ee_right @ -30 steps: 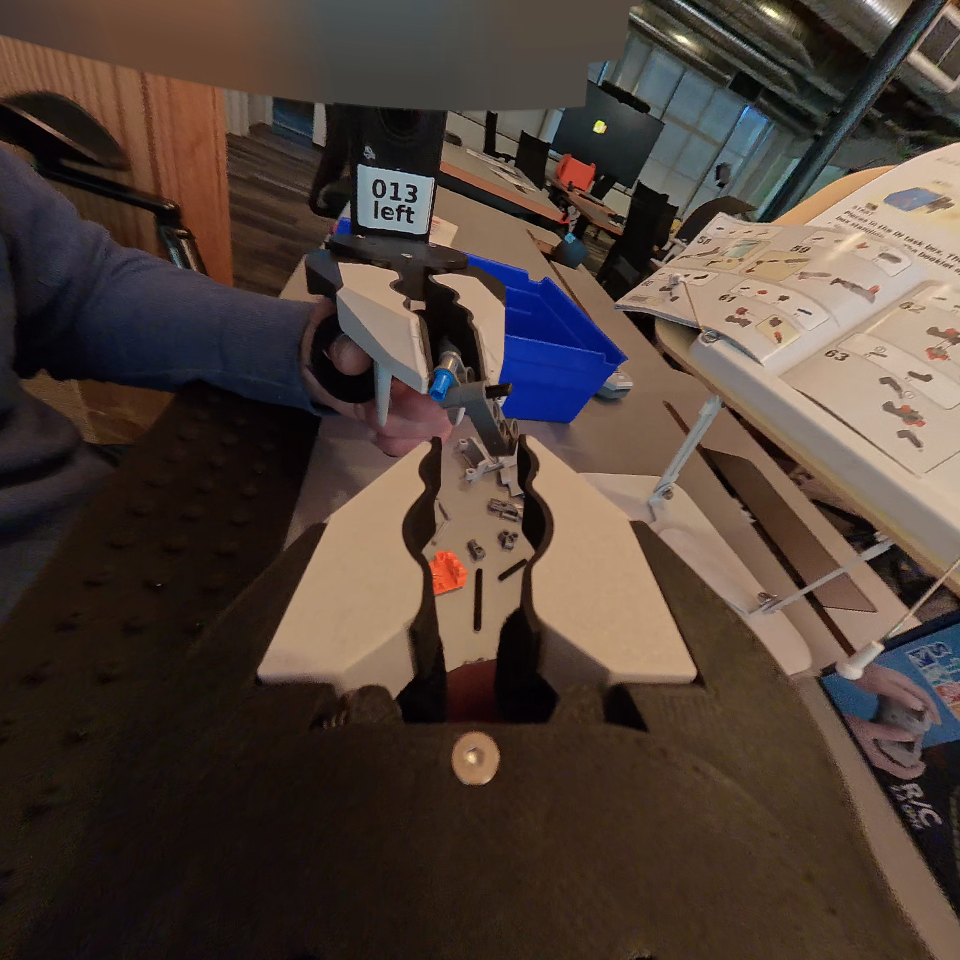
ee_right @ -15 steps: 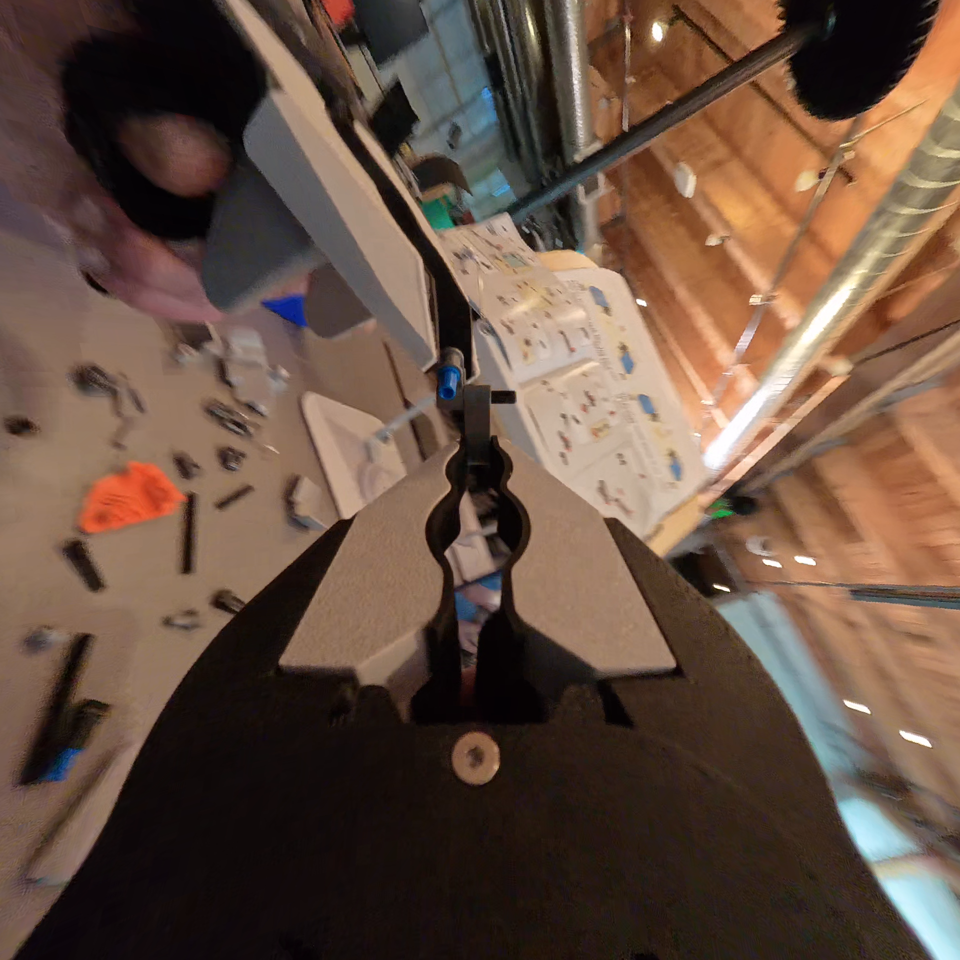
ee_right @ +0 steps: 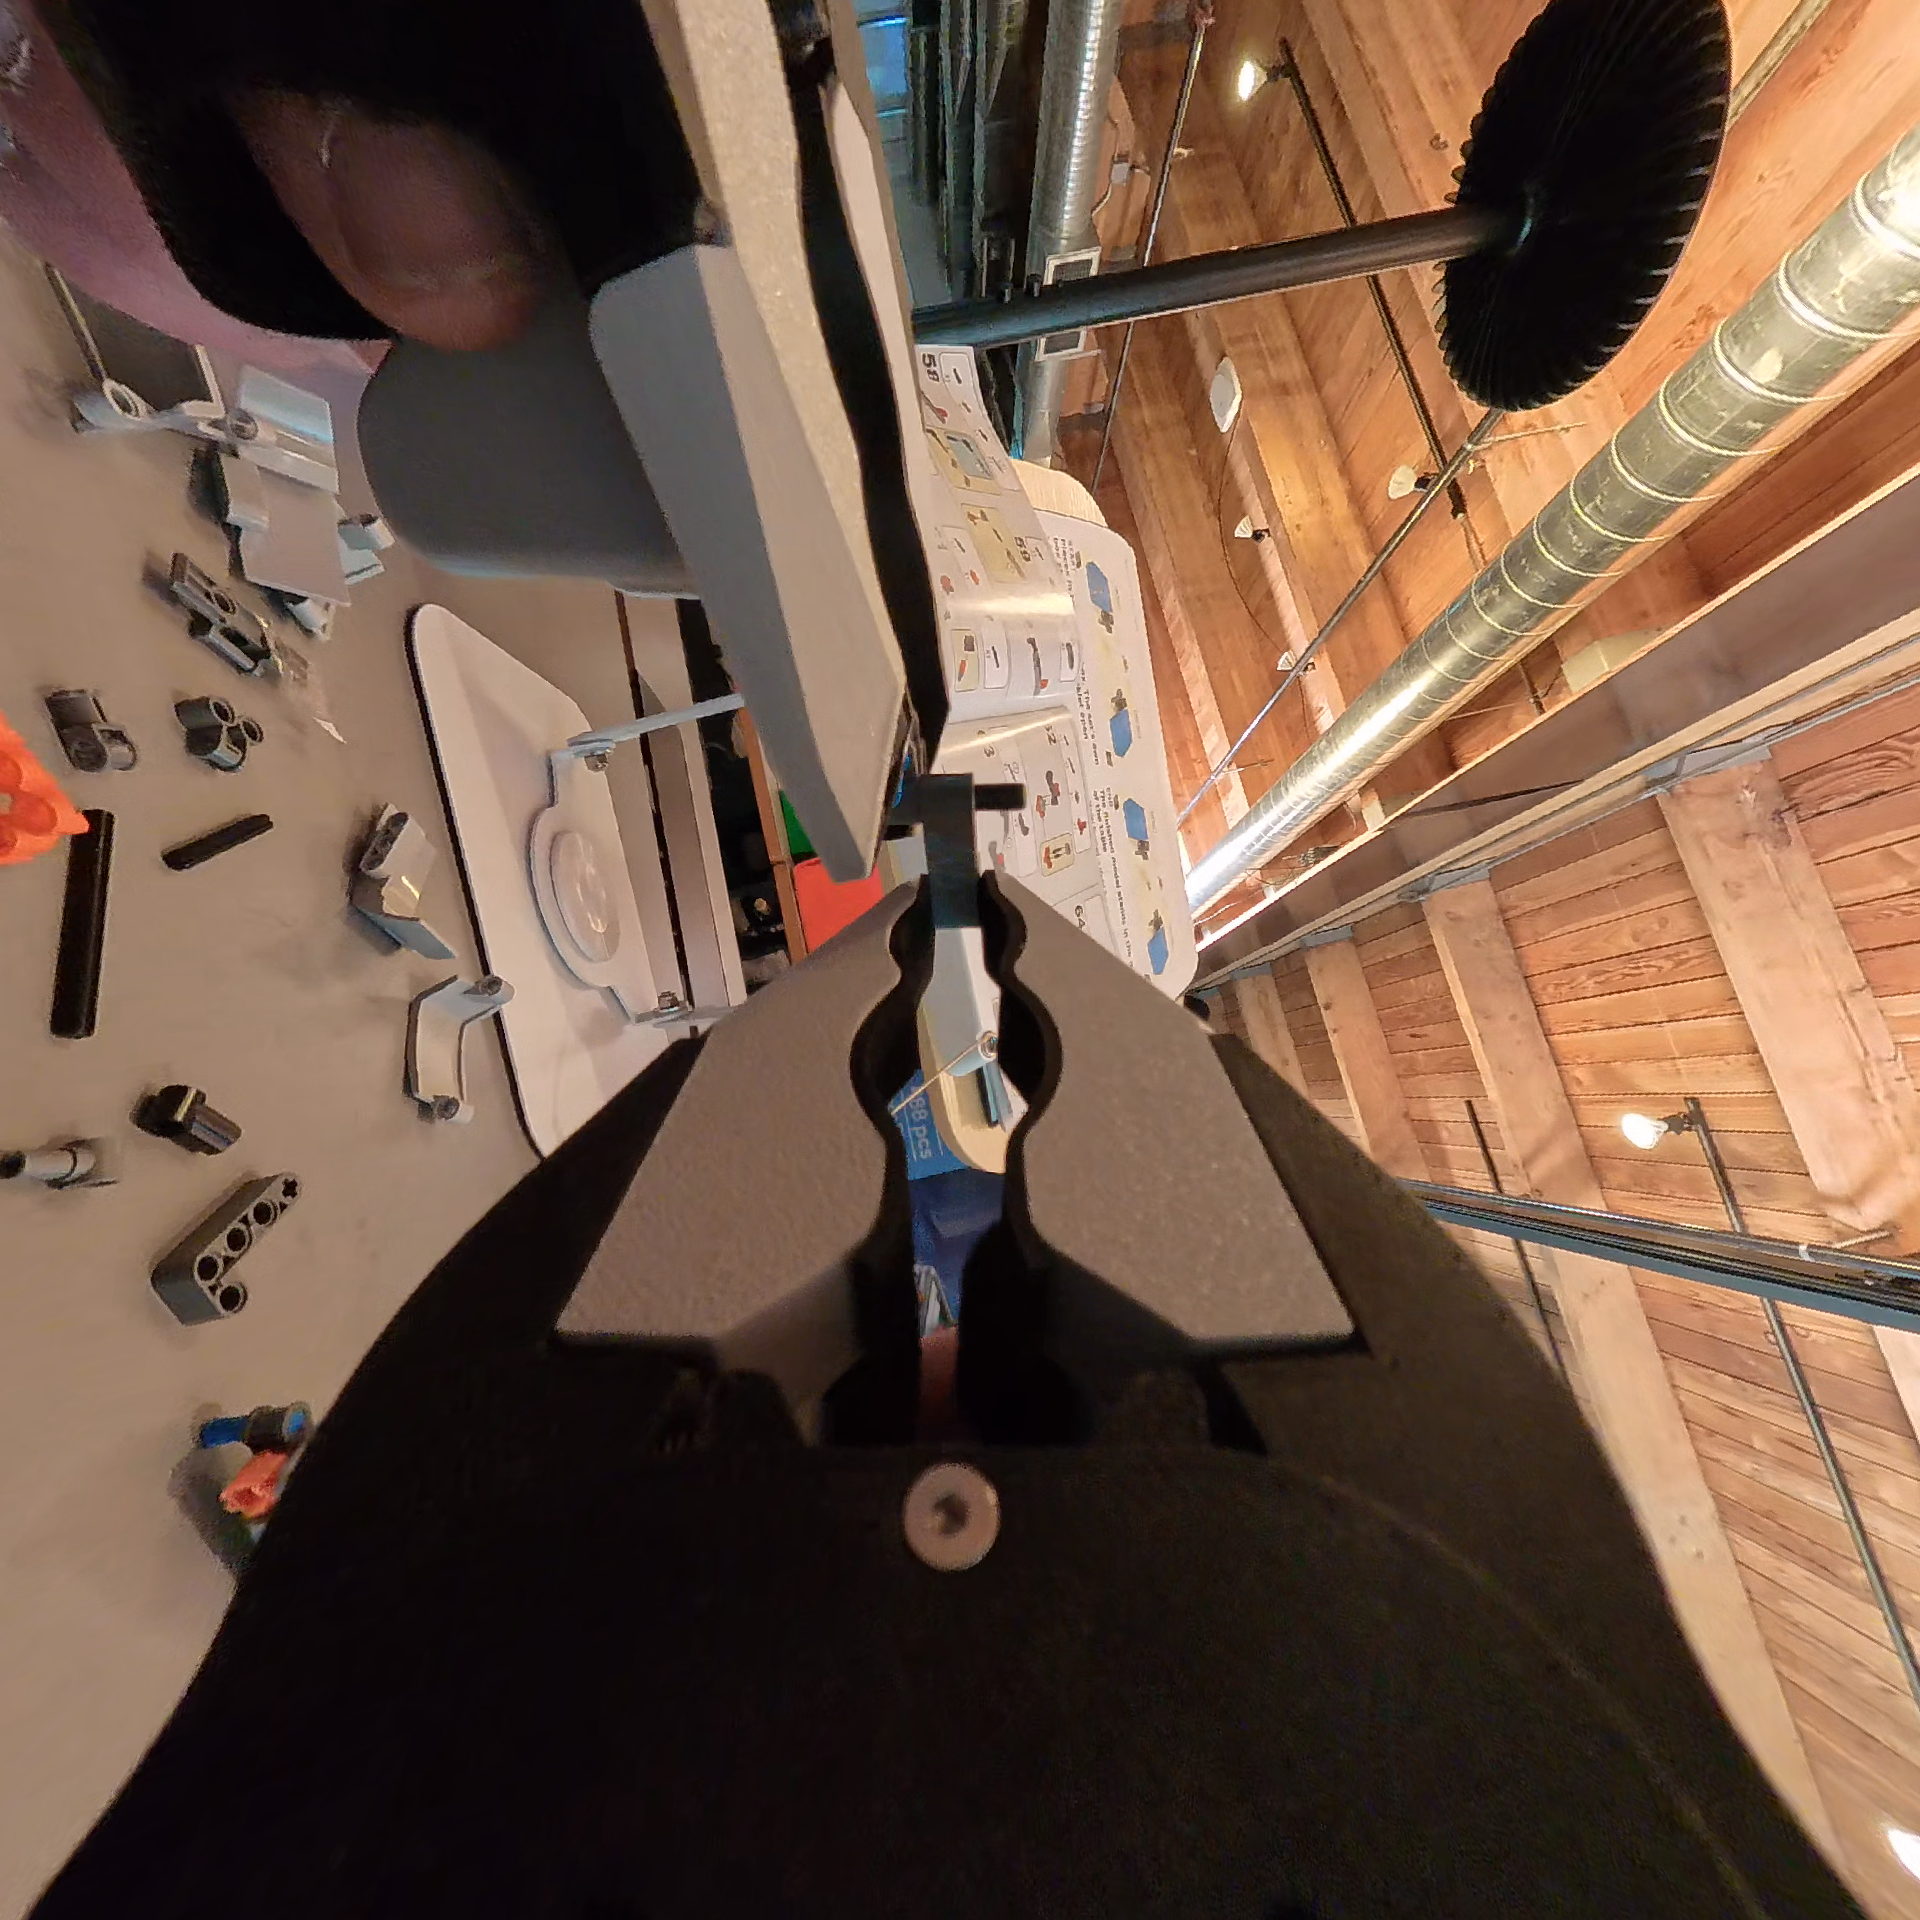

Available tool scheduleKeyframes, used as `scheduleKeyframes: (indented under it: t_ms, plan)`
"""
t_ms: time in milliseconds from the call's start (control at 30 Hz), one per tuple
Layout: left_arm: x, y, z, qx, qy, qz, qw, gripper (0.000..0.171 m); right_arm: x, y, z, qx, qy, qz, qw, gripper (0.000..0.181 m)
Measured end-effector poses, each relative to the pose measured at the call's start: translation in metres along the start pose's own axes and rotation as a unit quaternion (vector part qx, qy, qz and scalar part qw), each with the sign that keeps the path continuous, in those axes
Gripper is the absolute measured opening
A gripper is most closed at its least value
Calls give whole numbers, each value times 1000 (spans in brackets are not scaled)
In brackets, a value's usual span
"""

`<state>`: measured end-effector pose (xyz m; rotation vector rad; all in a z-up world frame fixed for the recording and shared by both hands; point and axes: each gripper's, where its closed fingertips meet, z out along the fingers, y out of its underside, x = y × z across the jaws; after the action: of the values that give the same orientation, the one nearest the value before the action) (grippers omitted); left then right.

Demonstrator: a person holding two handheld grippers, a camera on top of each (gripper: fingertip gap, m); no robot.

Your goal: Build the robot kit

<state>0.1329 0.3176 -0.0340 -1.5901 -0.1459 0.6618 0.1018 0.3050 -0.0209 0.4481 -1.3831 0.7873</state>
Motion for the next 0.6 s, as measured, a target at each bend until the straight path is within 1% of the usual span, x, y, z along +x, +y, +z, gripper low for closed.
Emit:
scheduleKeyframes:
  t_ms: [67,133,167,200,233,267,300,333,367,400,433,467,500,533,567,600]
  plan:
    - [-1,-1,-1,3,-3,5,1000,21,1,-1,-1,8,-3,18,1000,8]
    - [-1,-3,-3,12,3,0,1000,21,-1,0,-2,15,-30,63,997,16]
    - [-1,-5,-4,19,7,-6,1000,21,-2,0,-3,20,-48,82,995,17]
    - [-1,-8,-5,27,13,-12,999,21,-5,-1,-4,33,-78,124,989,18]
    - [1,-11,-7,40,23,-18,999,21,-8,-2,-6,45,-113,191,974,21]
    - [3,-15,-8,52,32,-25,998,21,-9,-3,-8,57,-148,259,953,23]
    - [3,-18,-10,62,34,-31,997,21,-11,-6,-12,75,-192,323,924,23]
    - [2,-21,-11,70,37,-35,996,21,-8,-8,-16,92,-224,395,886,23]
    - [1,-23,-12,78,35,-33,996,21,-1,-10,-19,113,-248,475,837,23]
    - [0,-23,-13,78,28,-22,996,21,6,-13,-23,136,-280,551,774,23]
    - [0,-21,-12,72,21,-5,997,21,15,-13,-25,152,-303,618,710,27]
    - [1,-20,-11,67,16,17,998,21,23,-11,-24,161,-308,669,657,28]
    - [3,-18,-9,60,8,46,997,20,27,-11,-24,171,-318,700,616,27]
    - [5,-16,-7,50,0,76,996,21,26,-13,-24,172,-331,718,587,27]
    - [8,-14,-5,40,-6,106,994,21,24,-16,-24,173,-341,729,568,27]
    - [11,-12,-3,32,-11,133,990,21,20,-20,-24,168,-353,733,557,26]
